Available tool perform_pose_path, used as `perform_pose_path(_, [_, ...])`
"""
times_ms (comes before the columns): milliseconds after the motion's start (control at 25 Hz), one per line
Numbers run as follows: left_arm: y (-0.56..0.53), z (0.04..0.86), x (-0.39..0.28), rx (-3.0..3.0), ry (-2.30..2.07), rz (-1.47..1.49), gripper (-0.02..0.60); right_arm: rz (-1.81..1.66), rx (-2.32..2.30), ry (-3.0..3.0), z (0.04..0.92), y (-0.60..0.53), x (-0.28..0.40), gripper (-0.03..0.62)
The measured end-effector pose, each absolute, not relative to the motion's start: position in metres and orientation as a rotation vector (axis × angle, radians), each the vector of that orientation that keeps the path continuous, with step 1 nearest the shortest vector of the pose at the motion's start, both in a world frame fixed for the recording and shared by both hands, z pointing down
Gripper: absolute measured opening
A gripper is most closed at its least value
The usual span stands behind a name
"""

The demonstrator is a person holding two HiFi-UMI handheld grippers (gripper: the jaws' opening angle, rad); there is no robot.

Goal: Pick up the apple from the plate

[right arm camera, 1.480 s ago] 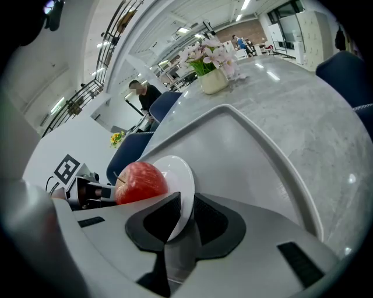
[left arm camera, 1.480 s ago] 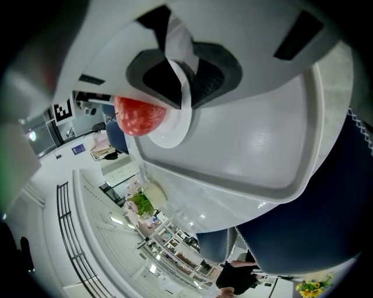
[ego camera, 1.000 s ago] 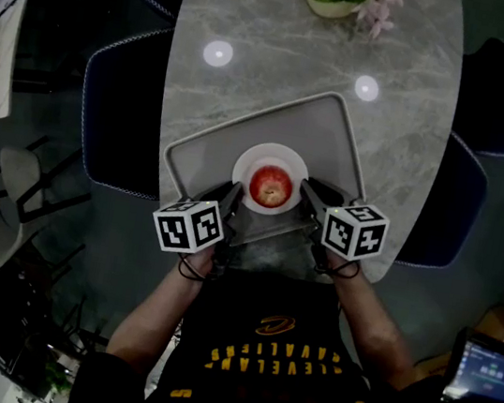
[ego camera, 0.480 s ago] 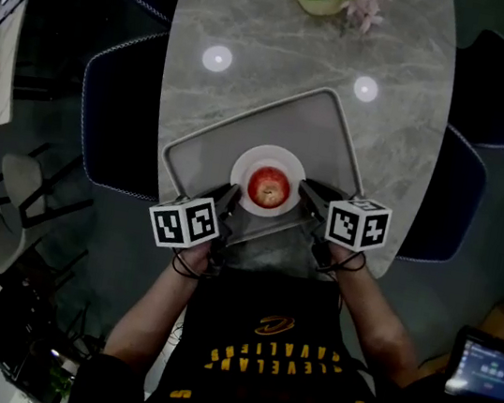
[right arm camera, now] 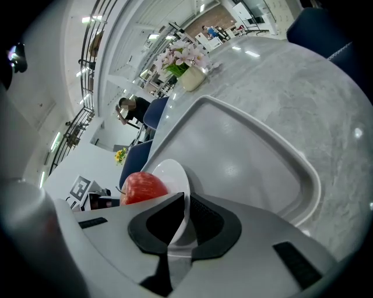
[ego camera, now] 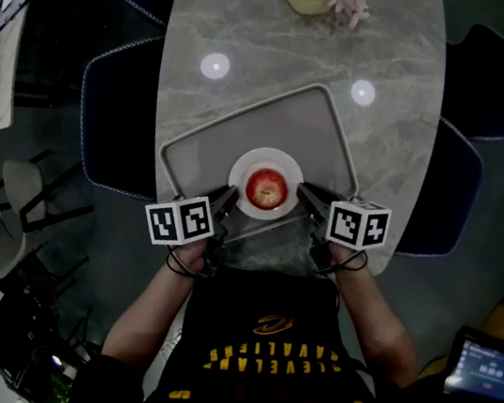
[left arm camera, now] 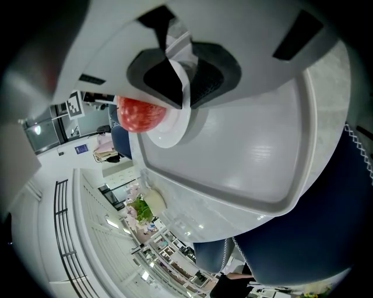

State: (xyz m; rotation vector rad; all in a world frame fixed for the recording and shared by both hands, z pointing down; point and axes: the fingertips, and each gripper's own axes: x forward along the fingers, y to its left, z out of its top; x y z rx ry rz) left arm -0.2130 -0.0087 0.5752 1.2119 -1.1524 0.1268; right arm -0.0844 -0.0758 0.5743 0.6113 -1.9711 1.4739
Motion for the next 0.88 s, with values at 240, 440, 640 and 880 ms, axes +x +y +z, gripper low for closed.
perform_pose_path(240, [-0.01,0.569,-0.198,1.246,-1.145,0.14,0.043,1.496,0.642,-1.988,0.571,-0.072,-0.066,0.04])
perform_pose_path(440, [-0.01,0.564,-0.175,1.273,-1.134,0.164,0.043,1.51,0.67,-1.999,0.565,-0.069,-0.043,0.04])
perform_pose_path(640, [-0.014,0.562,-0.148,1.309,-1.114,0.181,0.043,1.523,0.703,-2.007,0.564,-0.069,-0.014,0.04])
perform_pose_path(880, [-0.014,0.554,-0.116,1.339,-1.082,0.193,0.043,1.548,0.751,-2.01,0.556,-0.064,0.02,0.04])
